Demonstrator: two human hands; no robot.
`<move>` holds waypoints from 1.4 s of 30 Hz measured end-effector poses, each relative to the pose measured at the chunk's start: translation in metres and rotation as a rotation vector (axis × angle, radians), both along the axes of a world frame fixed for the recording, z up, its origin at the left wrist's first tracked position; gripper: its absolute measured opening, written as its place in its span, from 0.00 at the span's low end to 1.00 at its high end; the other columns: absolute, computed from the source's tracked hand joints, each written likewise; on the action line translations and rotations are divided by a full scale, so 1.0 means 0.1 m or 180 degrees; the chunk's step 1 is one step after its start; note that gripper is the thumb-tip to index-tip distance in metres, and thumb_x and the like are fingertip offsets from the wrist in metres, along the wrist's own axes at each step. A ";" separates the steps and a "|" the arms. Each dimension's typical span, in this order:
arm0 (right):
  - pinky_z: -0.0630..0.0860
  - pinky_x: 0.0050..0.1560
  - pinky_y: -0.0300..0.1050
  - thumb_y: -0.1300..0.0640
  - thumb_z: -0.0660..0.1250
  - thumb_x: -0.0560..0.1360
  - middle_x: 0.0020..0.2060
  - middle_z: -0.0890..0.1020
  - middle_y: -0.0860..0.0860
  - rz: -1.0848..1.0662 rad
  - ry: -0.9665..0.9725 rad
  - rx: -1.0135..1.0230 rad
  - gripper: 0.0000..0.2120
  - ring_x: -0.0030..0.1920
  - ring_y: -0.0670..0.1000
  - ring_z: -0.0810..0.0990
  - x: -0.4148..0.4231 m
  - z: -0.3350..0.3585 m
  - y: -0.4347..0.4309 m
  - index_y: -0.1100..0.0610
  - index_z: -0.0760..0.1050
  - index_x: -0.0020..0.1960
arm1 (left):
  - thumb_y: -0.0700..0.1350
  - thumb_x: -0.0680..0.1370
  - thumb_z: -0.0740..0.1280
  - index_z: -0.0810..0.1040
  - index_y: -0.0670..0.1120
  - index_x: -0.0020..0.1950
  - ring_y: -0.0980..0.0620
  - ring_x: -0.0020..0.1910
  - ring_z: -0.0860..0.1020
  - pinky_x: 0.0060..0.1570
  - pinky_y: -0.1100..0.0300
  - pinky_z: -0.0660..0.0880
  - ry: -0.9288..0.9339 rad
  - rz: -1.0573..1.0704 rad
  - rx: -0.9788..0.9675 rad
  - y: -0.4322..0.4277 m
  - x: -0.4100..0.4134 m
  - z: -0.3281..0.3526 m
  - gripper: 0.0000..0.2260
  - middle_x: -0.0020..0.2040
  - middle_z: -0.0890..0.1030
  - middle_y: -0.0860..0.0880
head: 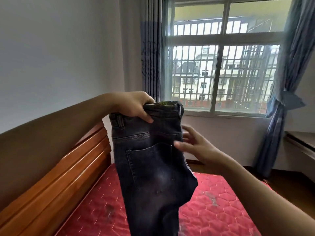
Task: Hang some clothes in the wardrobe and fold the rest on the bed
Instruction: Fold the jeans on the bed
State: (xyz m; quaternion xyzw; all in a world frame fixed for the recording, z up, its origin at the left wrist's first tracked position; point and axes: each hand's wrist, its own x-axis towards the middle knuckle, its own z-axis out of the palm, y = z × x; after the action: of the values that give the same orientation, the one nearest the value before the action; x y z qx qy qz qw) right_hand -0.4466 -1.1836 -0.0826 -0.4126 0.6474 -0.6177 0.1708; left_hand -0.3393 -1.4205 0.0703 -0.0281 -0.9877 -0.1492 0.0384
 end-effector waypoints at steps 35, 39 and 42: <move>0.83 0.46 0.47 0.57 0.72 0.73 0.47 0.87 0.55 -0.0595 -0.0377 -0.1262 0.08 0.45 0.52 0.87 0.72 0.56 0.72 0.57 0.86 0.50 | 0.39 0.80 0.66 0.77 0.52 0.62 0.52 0.46 0.83 0.46 0.59 0.80 0.1920 -0.0632 0.3514 0.47 0.83 -0.71 0.13 0.48 0.85 0.46; 0.82 0.51 0.45 0.66 0.72 0.68 0.48 0.87 0.52 -0.0812 -0.0202 -0.0295 0.14 0.47 0.50 0.84 0.19 -0.20 0.62 0.54 0.86 0.50 | 0.38 0.78 0.72 0.74 0.52 0.71 0.53 0.55 0.81 0.59 0.64 0.75 0.1068 -0.0038 0.1602 0.12 0.34 -1.43 0.23 0.56 0.82 0.48; 0.81 0.52 0.50 0.70 0.71 0.67 0.45 0.87 0.52 -0.0798 0.0076 0.0755 0.15 0.44 0.46 0.82 -0.11 -1.01 0.55 0.56 0.83 0.49 | 0.40 0.75 0.75 0.73 0.52 0.72 0.54 0.56 0.79 0.62 0.57 0.74 0.0273 0.0205 0.0946 0.01 0.10 -2.21 0.27 0.56 0.81 0.53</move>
State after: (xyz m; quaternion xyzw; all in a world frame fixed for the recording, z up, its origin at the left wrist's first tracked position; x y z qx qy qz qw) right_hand -0.4577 -1.1287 -0.1841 -0.3129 0.7640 -0.5485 0.1322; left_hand -0.3296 -1.4192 -0.1509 0.0032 -0.9526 -0.2911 0.0890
